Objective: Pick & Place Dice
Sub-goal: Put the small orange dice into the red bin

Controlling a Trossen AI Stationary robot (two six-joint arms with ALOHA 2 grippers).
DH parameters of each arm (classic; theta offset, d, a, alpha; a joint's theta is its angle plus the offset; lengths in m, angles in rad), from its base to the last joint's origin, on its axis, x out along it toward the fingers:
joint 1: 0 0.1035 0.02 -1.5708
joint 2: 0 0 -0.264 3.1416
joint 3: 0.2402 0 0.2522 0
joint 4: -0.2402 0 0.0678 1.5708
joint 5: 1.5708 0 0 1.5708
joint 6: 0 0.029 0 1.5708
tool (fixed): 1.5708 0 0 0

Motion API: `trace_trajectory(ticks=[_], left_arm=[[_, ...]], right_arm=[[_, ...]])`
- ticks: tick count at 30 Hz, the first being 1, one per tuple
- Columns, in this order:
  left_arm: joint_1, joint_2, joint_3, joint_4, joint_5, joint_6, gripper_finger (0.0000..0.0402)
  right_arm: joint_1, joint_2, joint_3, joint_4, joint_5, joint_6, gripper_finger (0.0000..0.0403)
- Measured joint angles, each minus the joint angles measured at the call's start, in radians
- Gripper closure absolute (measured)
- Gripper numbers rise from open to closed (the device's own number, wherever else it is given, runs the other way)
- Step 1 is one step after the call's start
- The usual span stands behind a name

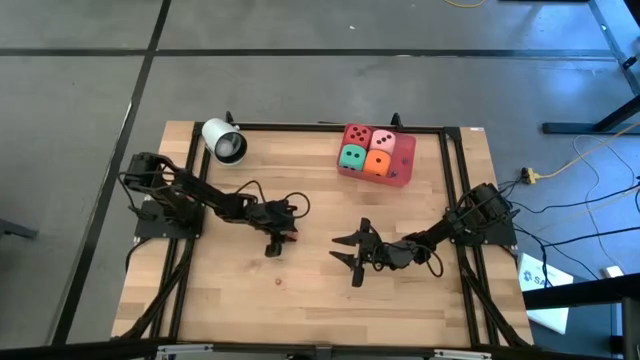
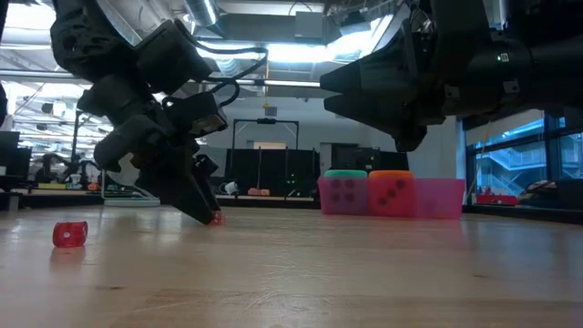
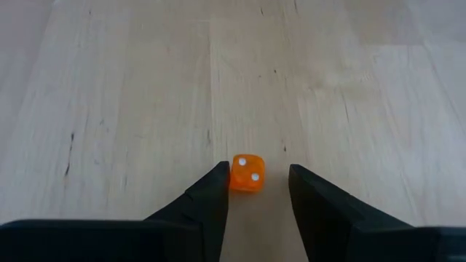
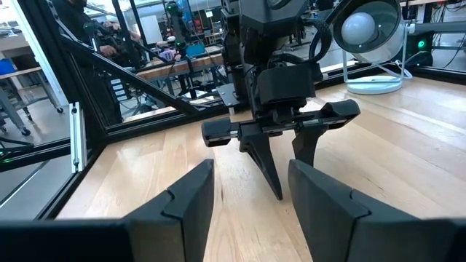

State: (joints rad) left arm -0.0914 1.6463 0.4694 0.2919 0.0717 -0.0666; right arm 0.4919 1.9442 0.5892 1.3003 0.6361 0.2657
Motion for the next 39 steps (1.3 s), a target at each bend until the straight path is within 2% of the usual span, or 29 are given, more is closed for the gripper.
trace_trajectory(ticks=[3,15,23,31,35,39], left_arm=[[0.002,0.0,0.0,-0.003,-0.001,0.0,0.0275],[0.002,0.001,-0.003,0.024,0.01,0.017,0.037],[0.003,-0.037,-0.004,0.15,0.037,0.05,0.0375],[0.038,-0.262,-0.004,0.131,0.025,0.133,0.0375],[0.059,-0.412,-0.002,0.127,-0.001,0.218,0.0375],[0.063,-0.536,0.033,0.014,-0.096,0.31,0.0375]], right_arm=[[0.0,0.0,0.0,0.0,0.0,0.0,0.0225],[0.0,0.0,0.0,0.0,0.0,0.004,0.0225],[0.0,0.0,0.0,0.001,0.0,0.004,0.0225],[-0.034,-0.005,0.0,0.106,-0.004,0.005,0.0225],[-0.107,-0.034,0.0,0.112,-0.125,0.06,0.0225],[-0.232,-0.048,0.0,0.113,-0.368,0.225,0.0225]])
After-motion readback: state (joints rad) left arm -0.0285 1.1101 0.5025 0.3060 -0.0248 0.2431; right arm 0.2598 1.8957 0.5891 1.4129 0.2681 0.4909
